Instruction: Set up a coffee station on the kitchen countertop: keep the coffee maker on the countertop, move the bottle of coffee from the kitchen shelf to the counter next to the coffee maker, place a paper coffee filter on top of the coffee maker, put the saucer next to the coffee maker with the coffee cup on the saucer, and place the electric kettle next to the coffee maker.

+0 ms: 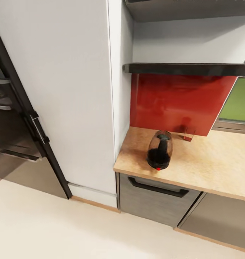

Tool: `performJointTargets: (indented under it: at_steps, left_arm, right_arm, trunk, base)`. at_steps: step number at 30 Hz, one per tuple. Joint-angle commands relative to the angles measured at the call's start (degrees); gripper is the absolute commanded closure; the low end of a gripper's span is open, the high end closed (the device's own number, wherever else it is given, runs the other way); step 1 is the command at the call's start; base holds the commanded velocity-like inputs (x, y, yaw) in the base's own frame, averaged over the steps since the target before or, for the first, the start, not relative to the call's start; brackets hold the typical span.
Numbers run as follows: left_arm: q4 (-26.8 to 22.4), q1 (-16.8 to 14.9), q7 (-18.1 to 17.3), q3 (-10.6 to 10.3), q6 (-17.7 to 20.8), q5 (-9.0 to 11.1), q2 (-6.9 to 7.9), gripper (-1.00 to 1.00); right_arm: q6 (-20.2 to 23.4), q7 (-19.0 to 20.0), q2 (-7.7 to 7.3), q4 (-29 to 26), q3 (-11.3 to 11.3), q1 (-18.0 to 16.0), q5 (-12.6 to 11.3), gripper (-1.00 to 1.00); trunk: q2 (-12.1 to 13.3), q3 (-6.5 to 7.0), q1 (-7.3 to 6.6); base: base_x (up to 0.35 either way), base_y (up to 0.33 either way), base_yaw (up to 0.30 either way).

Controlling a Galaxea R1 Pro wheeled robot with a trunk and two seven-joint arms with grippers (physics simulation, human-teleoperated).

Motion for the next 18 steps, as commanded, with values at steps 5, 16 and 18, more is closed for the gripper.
performJointTargets:
  at_steps: [5,16,18]
  left_arm:
    - [-0.04,0.03,0.00,0.14,-0.07,0.25,-0.06,-1.00]
    - [0.08,0.03,-0.01,0.07,-0.17,-0.01,0.46,-1.00]
    - [0.09,0.03,-0.09,-0.03,-0.15,-0.13,0.61,-1.00]
  right_arm:
    - [-0.17,-0.19,0.01,0.12,0.06,-0.06,0.42,-1.00]
    - [-0.17,-0.19,0.01,-0.04,-3.65,-0.06,0.35,-1.00]
    - [-0.21,-0.19,0.01,-0.04,-6.48,-0.06,0.40,-1.00]
  trunk:
    - [-0.10,-0.09,0.04]
    - [-0.10,-0.04,0.04]
    - [-0.10,0.02,0.04]
  base:
    - [0.167,0.290,-0.260]
    - [0.195,0.211,-0.260]
    - [0.071,0.039,-0.260]
